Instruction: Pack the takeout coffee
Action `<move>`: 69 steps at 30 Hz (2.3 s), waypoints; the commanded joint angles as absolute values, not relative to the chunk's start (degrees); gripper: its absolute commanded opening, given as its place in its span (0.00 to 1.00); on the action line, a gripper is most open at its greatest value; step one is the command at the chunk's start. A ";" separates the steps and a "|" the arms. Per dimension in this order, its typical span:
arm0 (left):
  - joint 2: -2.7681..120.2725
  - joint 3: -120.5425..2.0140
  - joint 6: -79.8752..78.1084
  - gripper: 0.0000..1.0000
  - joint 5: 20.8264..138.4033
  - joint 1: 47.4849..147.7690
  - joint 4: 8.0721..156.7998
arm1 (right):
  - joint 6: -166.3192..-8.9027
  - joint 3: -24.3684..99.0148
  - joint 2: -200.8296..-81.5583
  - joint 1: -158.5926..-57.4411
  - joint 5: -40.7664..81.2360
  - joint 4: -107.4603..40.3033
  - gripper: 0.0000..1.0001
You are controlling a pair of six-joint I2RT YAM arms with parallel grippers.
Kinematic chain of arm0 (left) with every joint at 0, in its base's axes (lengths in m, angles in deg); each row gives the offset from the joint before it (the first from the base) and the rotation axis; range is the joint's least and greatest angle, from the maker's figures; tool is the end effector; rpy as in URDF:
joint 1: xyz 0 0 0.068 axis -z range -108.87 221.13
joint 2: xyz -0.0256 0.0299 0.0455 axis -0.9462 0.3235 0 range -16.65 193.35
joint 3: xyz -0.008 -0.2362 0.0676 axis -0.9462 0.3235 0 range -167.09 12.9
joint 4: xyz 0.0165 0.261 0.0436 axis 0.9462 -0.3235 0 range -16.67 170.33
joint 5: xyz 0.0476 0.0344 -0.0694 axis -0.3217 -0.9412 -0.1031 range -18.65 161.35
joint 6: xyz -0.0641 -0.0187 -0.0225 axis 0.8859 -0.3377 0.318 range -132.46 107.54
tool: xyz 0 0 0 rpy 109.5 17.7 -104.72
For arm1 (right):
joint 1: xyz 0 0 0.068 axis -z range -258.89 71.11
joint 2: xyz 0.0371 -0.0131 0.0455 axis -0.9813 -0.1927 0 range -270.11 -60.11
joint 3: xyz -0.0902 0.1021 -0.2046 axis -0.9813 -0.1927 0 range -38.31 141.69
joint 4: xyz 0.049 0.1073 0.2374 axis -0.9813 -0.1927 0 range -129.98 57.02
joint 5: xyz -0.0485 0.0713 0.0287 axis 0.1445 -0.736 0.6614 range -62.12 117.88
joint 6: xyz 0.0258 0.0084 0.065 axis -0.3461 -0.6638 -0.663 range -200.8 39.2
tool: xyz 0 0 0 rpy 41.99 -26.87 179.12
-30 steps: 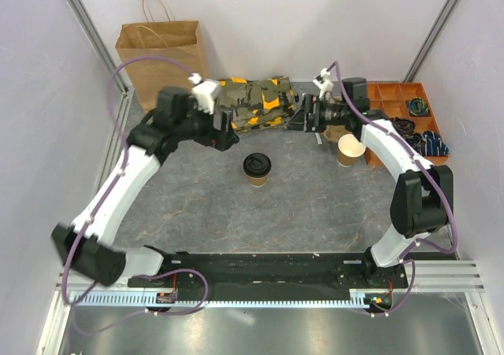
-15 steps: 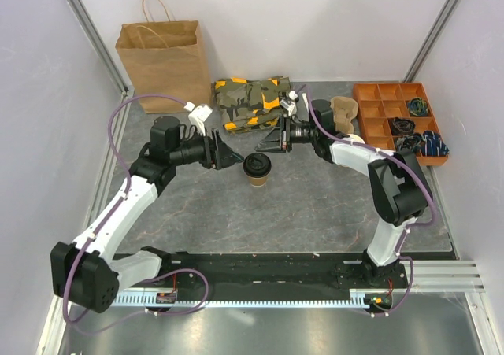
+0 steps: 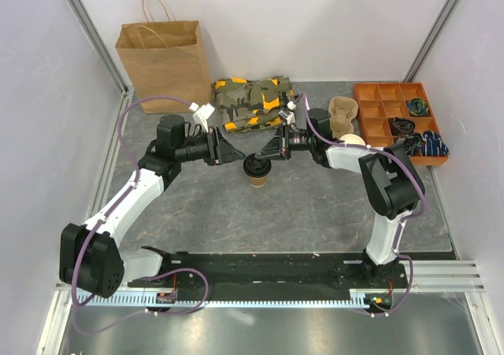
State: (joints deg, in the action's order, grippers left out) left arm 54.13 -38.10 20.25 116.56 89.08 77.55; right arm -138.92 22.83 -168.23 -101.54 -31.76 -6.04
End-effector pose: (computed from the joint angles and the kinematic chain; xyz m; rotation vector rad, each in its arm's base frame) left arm 0.2753 -0.1322 0.2646 0.2959 2.0670 -1.3317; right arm 0.3536 0.2014 0.1614 -0.1610 2.2387 1.8540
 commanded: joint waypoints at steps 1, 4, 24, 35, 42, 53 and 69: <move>54.89 -37.28 22.16 0.45 117.76 88.88 81.64 | -136.35 22.16 -169.71 -101.65 -33.12 -5.47 0.11; 55.68 -37.19 22.52 0.43 117.85 88.88 81.83 | -134.59 21.98 -170.33 -101.74 -33.03 -7.48 0.10; 61.57 -36.40 25.59 0.17 120.84 88.97 87.36 | -126.15 24.35 -173.67 -101.65 -31.80 -18.39 0.05; 67.71 -38.60 27.00 0.02 121.80 89.67 90.35 | -124.13 26.20 -175.07 -101.74 -30.57 -22.08 0.00; 75.96 -37.72 28.23 0.02 121.98 89.58 91.84 | -122.99 26.29 -175.95 -101.83 -29.87 -23.49 0.00; 78.45 -35.61 27.62 0.02 119.08 88.79 87.37 | -118.24 27.96 -178.24 -101.57 -26.44 -30.26 0.00; 69.12 -63.29 -5.34 0.24 82.18 102.84 43.86 | -117.10 29.54 -177.54 -101.65 -23.89 -32.90 0.00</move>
State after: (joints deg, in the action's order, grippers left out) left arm 68.47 -62.51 4.05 95.06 97.98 55.84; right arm -122.42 30.86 -174.59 -101.54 -34.17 -27.81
